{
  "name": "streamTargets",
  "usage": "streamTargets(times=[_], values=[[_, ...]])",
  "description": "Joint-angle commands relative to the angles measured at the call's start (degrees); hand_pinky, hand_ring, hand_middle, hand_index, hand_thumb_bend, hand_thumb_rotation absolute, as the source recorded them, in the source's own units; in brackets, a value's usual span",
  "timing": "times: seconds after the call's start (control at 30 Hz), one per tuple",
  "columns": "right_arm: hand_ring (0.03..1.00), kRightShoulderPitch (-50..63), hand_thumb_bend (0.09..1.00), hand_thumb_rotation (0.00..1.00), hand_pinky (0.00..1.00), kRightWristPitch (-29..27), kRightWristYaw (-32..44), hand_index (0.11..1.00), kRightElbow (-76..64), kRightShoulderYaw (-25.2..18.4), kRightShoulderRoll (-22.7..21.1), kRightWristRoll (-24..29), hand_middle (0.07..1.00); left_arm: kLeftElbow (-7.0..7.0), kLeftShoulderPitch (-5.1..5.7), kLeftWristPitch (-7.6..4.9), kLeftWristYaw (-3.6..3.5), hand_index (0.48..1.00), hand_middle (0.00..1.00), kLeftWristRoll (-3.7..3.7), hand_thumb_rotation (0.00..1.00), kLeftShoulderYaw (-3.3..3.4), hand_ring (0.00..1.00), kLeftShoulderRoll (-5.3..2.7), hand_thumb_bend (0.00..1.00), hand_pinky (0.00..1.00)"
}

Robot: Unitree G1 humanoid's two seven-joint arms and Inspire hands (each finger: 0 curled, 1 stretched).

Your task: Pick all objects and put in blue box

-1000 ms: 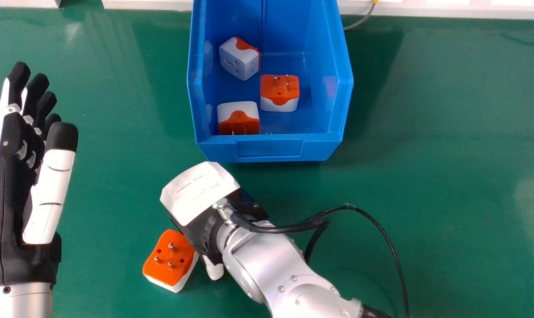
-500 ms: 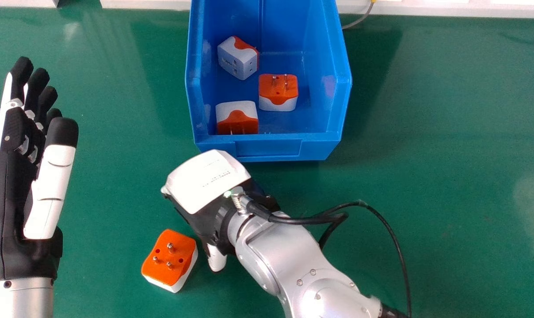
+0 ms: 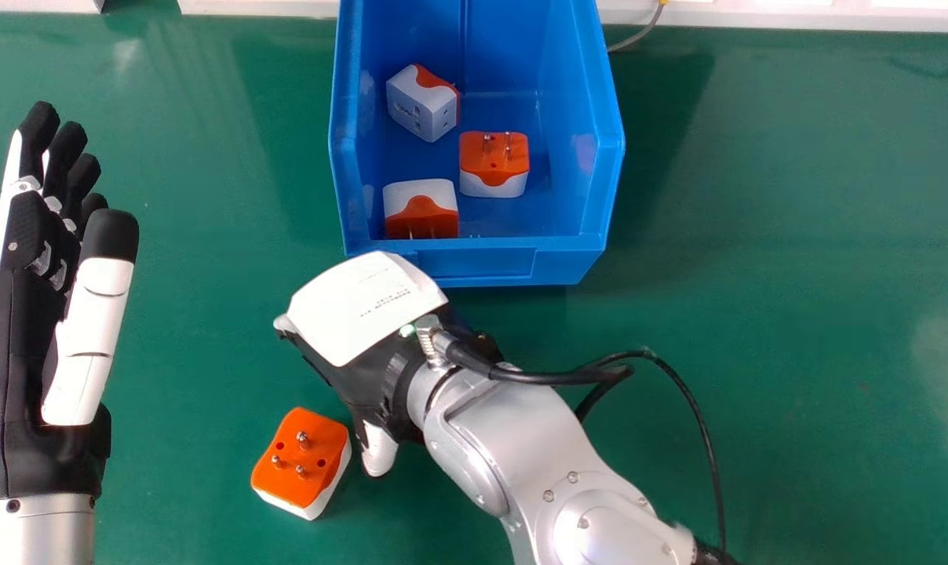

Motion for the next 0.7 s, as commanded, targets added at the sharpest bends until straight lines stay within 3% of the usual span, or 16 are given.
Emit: streamTargets(times=[0.0,0.27,0.4,0.53,0.67], values=[[0.827,0.9,0.507,0.0,0.71,-0.3,-0.4,0.875,-1.8,0.0,0.9,-0.4,0.872,-0.75,0.2,-0.58,-0.09,0.961,0.96,-0.47,0.79,0.44,0.95,0.39,0.76,0.95],[0.822,5.6,0.545,0.02,0.7,2.9,0.5,0.874,-2.1,1.6,4.0,-1.7,0.871,-1.07,0.23,-0.65,-0.03,0.963,0.96,-0.49,0.79,0.42,0.96,0.19,0.76,0.96],[0.829,6.9,0.611,0.08,0.71,3.7,0.7,0.871,-1.9,2.1,4.9,-2.0,0.877,-1.49,0.49,-0.1,0.2,0.959,0.96,-0.27,0.78,0.33,0.95,0.08,0.76,0.95],[0.828,6.9,0.675,0.12,0.71,3.9,0.2,0.851,-0.8,2.9,5.4,-1.5,0.875,-1.49,0.5,-0.04,0.09,0.959,0.96,-0.5,0.78,0.28,0.95,0.11,0.77,0.95],[0.824,7.1,0.716,0.15,0.71,4.3,-1.4,0.846,0.8,3.3,6.1,-0.8,0.873,-1.65,0.6,0.07,0.35,0.963,0.96,-0.05,0.78,0.24,0.96,0.0,0.77,0.96]])
